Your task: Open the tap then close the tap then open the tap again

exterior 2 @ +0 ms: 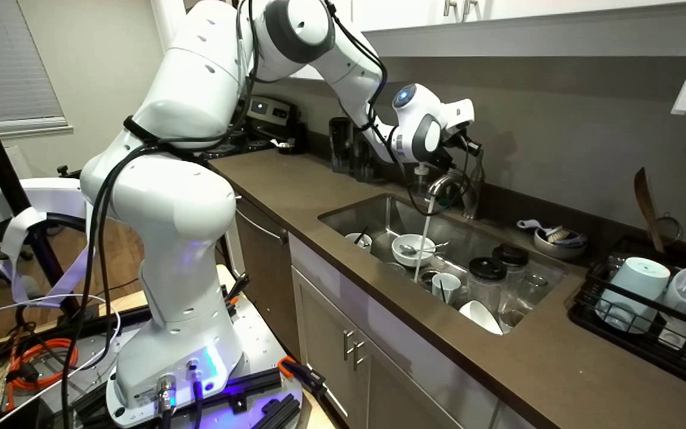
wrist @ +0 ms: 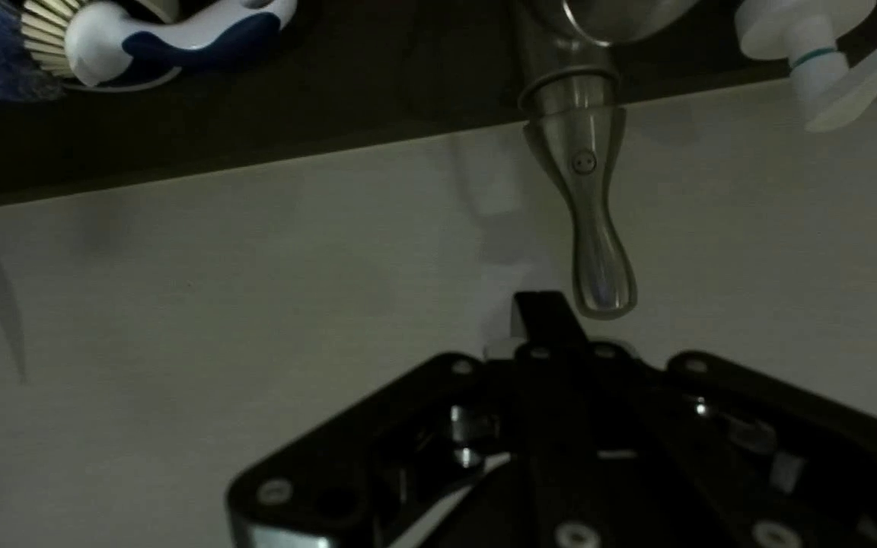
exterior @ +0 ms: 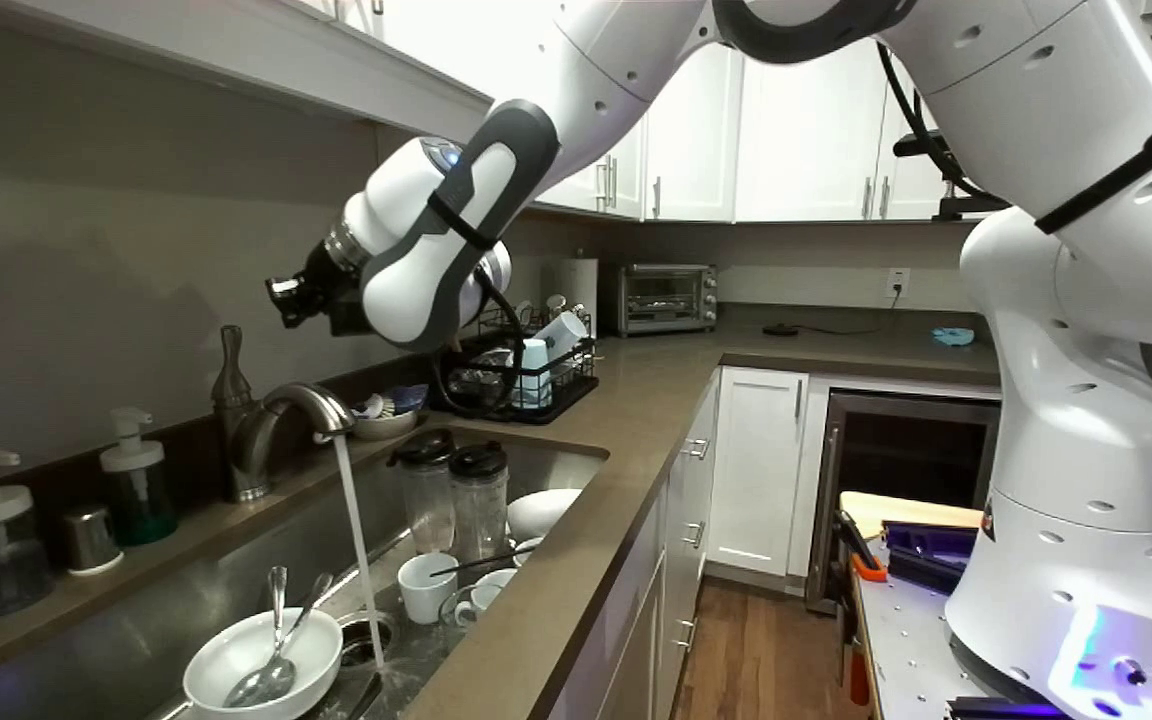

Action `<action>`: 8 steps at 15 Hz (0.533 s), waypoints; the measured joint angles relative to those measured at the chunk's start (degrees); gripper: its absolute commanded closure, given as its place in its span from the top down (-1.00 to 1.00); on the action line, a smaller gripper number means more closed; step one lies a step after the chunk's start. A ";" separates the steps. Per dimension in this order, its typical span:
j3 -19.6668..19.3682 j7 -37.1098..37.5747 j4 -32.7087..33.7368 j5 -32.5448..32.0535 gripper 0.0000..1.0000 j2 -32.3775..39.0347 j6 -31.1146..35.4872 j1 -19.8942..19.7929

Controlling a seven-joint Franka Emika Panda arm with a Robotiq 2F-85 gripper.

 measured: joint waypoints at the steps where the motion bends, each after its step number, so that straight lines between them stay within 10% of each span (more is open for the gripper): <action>1: -0.54 0.08 -0.82 0.28 -1.00 -0.19 0.49 0.68; 8: -2.00 0.76 -3.69 2.02 -1.00 -0.86 2.17 2.97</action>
